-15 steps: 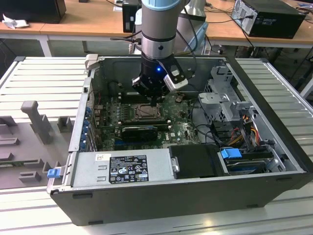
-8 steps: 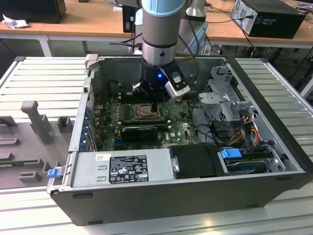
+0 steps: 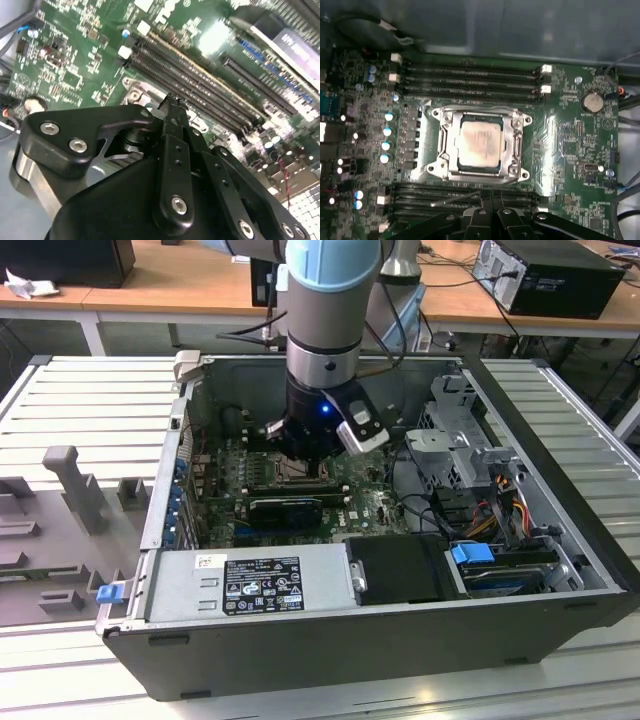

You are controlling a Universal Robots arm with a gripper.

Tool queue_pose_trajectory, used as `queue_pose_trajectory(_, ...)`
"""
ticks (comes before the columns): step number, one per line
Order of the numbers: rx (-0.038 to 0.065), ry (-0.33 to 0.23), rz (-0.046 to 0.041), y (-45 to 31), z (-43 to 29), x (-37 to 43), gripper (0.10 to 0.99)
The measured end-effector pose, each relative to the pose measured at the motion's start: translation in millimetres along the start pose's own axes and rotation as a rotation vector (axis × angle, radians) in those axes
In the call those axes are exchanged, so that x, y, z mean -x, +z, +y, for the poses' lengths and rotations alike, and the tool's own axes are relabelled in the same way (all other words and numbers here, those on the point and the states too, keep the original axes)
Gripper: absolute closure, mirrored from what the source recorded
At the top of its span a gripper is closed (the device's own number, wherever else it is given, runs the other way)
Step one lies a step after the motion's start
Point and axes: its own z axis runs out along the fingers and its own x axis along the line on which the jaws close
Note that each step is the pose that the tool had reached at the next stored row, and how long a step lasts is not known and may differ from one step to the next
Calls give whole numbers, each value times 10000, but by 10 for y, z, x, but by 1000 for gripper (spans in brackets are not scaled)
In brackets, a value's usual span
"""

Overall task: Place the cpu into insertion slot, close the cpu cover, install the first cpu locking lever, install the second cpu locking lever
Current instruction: 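Install the second cpu locking lever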

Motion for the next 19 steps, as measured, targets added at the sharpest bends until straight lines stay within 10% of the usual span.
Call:
queue_pose_trajectory(3, 311, -36, -15, -5, -49, -116, 980)
queue_pose_trajectory(5, 329, -56, -14, 30, -44, -254, 980)
queue_pose_trajectory(10, 377, -252, 10, 162, -58, -287, 980)
queue_pose_trajectory(12, 832, -401, -4, 175, -91, -355, 980)
queue_pose_trajectory(19, 1219, -811, 26, 230, -191, -449, 980)
